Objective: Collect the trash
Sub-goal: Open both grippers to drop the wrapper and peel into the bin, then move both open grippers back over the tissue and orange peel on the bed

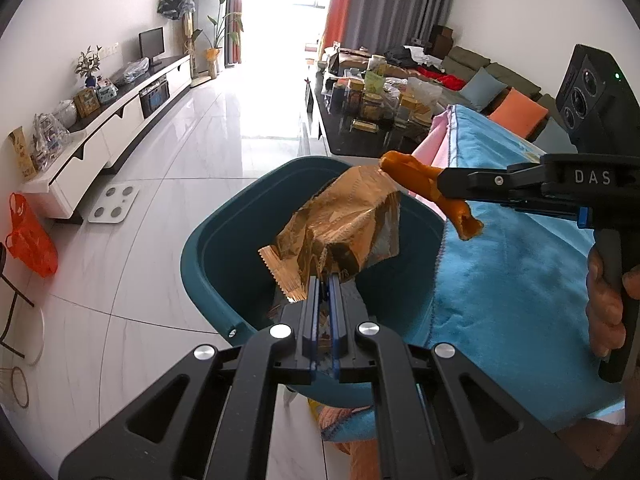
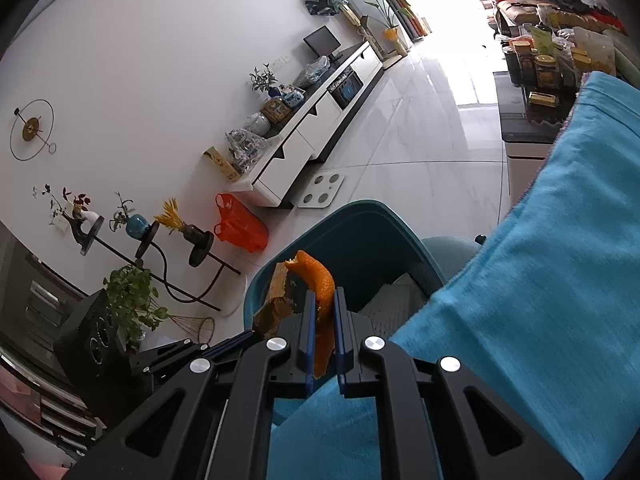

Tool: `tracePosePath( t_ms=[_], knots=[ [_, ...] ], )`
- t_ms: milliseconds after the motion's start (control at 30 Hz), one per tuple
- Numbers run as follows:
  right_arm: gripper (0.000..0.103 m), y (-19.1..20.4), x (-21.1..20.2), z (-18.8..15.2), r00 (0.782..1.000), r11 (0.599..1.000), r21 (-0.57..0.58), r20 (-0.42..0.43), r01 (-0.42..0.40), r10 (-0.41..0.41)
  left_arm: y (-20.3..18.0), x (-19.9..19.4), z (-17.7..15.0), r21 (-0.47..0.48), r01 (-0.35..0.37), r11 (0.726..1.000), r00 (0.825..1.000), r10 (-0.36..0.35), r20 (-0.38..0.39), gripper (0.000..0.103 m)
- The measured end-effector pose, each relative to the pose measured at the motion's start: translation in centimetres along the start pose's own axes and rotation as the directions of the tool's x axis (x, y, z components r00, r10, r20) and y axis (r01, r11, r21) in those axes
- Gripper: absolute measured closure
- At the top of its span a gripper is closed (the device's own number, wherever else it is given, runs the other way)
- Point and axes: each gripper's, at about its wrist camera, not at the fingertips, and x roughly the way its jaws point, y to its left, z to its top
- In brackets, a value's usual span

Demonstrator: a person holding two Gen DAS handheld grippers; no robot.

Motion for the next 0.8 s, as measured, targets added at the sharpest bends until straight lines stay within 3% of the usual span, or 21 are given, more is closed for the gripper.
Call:
tracePosePath(
  t_ms=[267, 567, 800],
  knots=[
    [0.089, 0.9, 2.2, 0.7, 0.999, 1.000, -0.015, -0.032, 0.026, -0.026, 0.7, 1.3, 0.0, -0.042, 0.009, 0.999, 0.999, -0.010, -0.032, 0.096],
    [0.089, 1.0, 1.7, 0.2, 0.999, 1.000, -0.023, -0.027, 0.020, -0.020, 1.2, 1.7, -0.3, -0.087, 0.019, 0.996, 0.999, -0.022, -0.033, 0.092],
    [0.085, 1.4, -1.2, -0.7, 1.000, 0.998, -0.061, 0.018, 0.014, -0.013, 0.5, -0.5, -0.1, -0.078, 0.043, 0.996, 0.998, -0.040, 0.043, 0.074]
  ],
)
